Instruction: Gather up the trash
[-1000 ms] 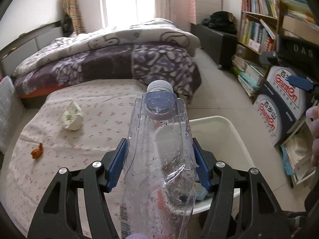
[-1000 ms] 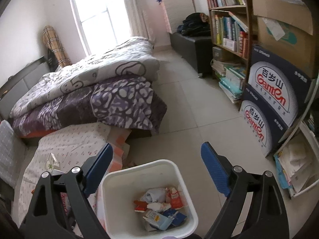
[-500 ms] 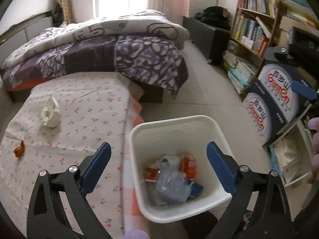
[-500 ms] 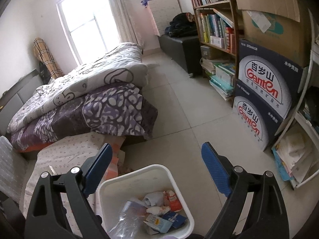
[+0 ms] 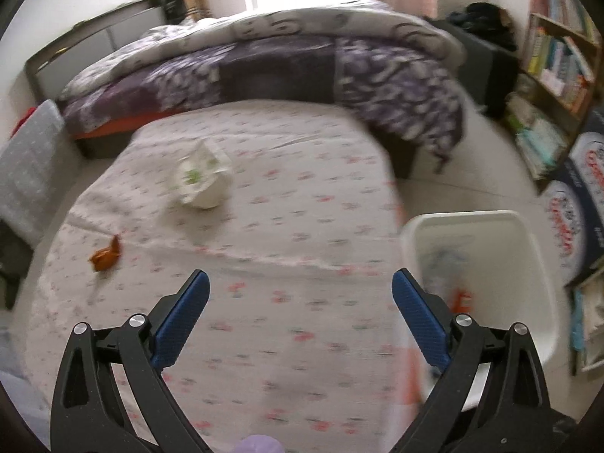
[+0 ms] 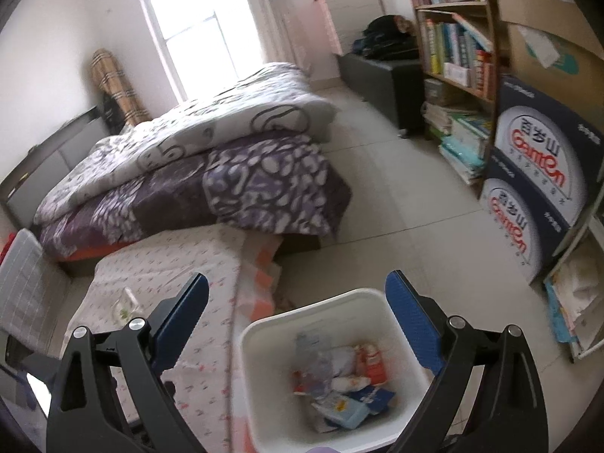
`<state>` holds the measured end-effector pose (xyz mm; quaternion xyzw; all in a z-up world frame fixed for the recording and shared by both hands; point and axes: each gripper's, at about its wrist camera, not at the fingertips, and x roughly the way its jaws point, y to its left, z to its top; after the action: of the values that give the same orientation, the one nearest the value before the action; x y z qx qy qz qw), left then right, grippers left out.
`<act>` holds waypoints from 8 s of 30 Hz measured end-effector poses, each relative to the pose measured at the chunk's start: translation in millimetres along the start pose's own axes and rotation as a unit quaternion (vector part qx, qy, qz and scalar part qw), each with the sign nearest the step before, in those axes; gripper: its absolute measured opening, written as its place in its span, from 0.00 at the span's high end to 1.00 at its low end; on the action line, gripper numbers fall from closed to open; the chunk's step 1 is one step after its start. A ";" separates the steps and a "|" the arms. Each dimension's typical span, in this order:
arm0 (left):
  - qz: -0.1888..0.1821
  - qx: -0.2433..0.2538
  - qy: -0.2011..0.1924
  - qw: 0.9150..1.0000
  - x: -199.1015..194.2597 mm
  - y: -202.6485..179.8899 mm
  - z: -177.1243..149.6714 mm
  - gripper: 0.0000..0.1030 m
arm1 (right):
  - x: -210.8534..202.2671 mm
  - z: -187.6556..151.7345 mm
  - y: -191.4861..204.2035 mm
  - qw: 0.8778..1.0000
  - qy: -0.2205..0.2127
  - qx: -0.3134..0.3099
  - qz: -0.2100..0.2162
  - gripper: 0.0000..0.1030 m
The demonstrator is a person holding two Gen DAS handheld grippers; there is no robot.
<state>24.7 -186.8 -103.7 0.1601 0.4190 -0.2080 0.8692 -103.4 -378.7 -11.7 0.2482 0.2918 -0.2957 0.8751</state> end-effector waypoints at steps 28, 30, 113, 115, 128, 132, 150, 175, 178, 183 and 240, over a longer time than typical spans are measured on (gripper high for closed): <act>0.000 -0.065 0.071 0.995 118.0 250.1 -13.9 0.25 | 71.1 -87.0 168.7 0.978 0.076 -0.190 0.044 0.11; -0.005 -0.063 0.064 0.996 116.3 252.3 -15.9 0.29 | 76.6 -93.8 178.6 0.974 0.080 -0.204 0.050 0.11; 0.022 -0.173 -0.059 0.983 -114.2 220.8 -57.0 0.80 | -13.6 -103.1 186.1 0.949 0.040 -0.249 0.189 0.26; 0.016 -0.172 -0.064 0.983 -113.3 210.7 -58.3 0.80 | -15.8 -100.5 175.9 0.952 0.032 -0.244 0.182 0.26; -0.014 -0.122 -0.081 0.989 -99.0 148.1 -36.5 0.80 | -10.0 -65.1 117.7 0.969 0.012 -0.209 0.134 0.25; -0.027 -0.113 -0.082 0.990 -93.9 131.0 -31.2 0.80 | -6.2 -56.6 102.5 0.973 0.013 -0.198 0.119 0.25; -0.067 -0.037 -0.071 0.995 -75.8 35.3 -26.2 0.80 | 4.7 -25.8 17.0 0.990 0.036 -0.130 0.048 0.25; -0.142 0.040 -0.053 0.988 -70.3 -105.7 -10.0 0.80 | -11.1 16.6 -99.2 0.999 0.000 0.016 -0.040 0.14; -0.146 0.054 -0.052 0.986 -69.2 -122.7 -5.2 0.79 | -13.8 21.5 -115.6 0.998 -0.006 0.041 -0.047 0.14; -0.150 0.066 -0.046 0.985 -63.8 -147.6 6.8 0.79 | -17.6 27.1 -136.6 0.996 -0.015 0.070 -0.059 0.14; 0.084 -0.144 -0.091 0.982 -159.3 101.1 -84.9 0.07 | -89.1 -115.8 86.8 0.972 -0.095 -0.206 0.061 0.07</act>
<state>-71.0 -25.0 -17.3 0.0480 0.3484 -0.0850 0.9322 -146.4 -214.3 -12.1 0.0504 0.2458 -0.1972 0.9477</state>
